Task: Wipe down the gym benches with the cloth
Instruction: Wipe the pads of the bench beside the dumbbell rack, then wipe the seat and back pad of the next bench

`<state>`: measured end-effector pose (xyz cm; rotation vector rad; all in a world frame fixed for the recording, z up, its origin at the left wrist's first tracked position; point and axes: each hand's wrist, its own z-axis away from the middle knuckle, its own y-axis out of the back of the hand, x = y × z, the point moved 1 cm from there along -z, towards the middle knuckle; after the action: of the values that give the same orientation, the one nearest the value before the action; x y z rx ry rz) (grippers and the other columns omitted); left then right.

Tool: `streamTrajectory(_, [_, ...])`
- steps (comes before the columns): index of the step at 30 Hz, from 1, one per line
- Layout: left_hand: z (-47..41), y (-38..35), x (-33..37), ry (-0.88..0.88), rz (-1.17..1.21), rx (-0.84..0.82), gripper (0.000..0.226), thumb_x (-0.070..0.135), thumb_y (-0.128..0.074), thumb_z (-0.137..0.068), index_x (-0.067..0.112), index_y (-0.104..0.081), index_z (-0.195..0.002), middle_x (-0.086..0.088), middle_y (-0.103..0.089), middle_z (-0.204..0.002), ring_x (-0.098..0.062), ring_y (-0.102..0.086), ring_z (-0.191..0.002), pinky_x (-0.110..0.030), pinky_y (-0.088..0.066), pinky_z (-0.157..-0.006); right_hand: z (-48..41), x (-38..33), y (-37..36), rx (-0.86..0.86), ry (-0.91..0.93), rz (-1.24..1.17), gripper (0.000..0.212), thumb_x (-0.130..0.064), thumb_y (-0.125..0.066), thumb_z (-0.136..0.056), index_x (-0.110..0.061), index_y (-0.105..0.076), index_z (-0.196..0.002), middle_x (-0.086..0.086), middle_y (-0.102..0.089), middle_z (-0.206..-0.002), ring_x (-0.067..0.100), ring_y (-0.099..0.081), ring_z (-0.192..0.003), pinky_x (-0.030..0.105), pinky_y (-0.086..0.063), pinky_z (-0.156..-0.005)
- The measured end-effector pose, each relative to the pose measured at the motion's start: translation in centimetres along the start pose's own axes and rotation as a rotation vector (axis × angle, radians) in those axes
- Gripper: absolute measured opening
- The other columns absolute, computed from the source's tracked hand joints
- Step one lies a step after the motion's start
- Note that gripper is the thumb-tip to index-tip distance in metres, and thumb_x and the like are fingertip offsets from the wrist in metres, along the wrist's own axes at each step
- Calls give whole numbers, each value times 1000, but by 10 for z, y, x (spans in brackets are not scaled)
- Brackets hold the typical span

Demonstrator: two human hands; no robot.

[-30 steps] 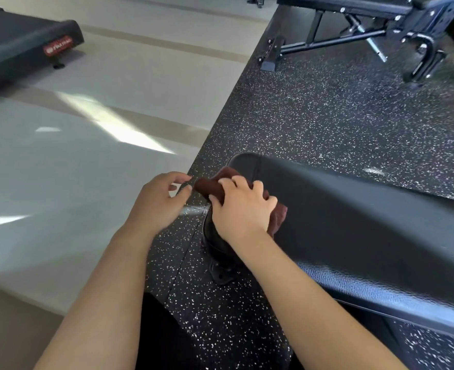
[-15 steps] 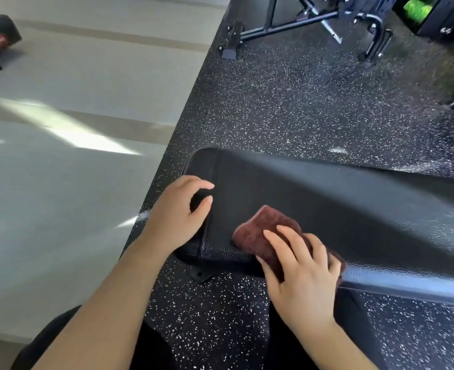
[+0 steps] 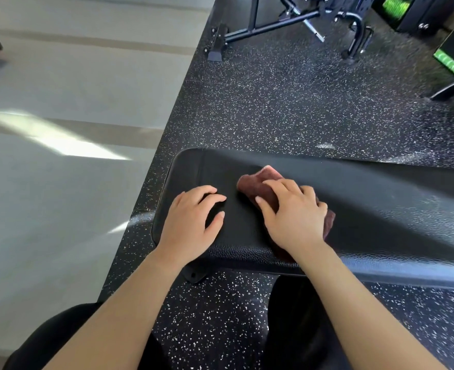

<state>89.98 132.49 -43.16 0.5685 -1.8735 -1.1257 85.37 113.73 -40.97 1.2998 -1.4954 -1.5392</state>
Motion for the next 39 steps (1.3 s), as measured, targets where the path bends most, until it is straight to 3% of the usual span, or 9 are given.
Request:
streamTrajectory(6, [0,-1,-1,3,1,6,31,29,-56,-87,21,-62,-117,2,-55,-127,-18,-49,-119,-47,-36,-103,38,6,-1,137,77,3,35,-52,-57,-83,-35,-59,-113,-10,-60,-117,29,-52,-103,48,-41,-77])
streamTrajectory(13, [0,-2,0,14,-25,-10,36,32,-52,-88,22,-58,-122,2,-52,-132,-18,-47,-123,-46,-35,-105,-29,-7,-9,-3,-40,-26,36,-52,-44,-90,-38,-48,-123,-9,-50,-126,29,-41,-112,46,-33,-82])
streamTrajectory(17, [0,-1,-3,10,-7,-34,38,35,-47,-89,22,-57,-123,2,-52,-133,-18,-47,-122,-47,-35,-106,-38,-9,-14,8,-31,9,37,-50,-44,-91,-34,-47,-124,-6,-50,-126,31,-41,-111,49,-35,-82])
streamTrajectory(20, [0,4,-3,23,11,-111,36,31,-52,-90,21,-56,-125,2,-48,-137,-18,-44,-125,-48,-31,-109,-19,-6,-13,-16,-26,-14,35,-50,-47,-90,-36,-49,-122,-8,-48,-129,30,-41,-107,47,-36,-79])
streamTrajectory(23, [1,24,8,56,18,-253,38,30,-52,-91,21,-54,-128,3,-46,-139,-16,-41,-129,-41,-32,-109,10,-8,1,-192,-57,-16,37,-52,-42,-91,-40,-45,-126,-11,-44,-132,27,-37,-111,48,-36,-83])
streamTrajectory(28, [-2,92,51,59,30,-410,39,32,-48,-92,23,-52,-130,5,-49,-135,-11,-44,-125,-26,-32,-103,37,-12,69,-468,-259,-183,39,-54,-38,-93,-40,-42,-129,-14,-43,-134,23,-38,-117,49,-37,-92])
streamTrajectory(39, [-48,319,165,81,136,-447,35,33,-48,-92,25,-52,-126,9,-52,-132,-7,-45,-122,-21,-31,-101,38,-66,329,-480,-429,-325,31,-50,-43,-92,-43,-46,-122,-14,-49,-127,22,-42,-110,50,-40,-90])
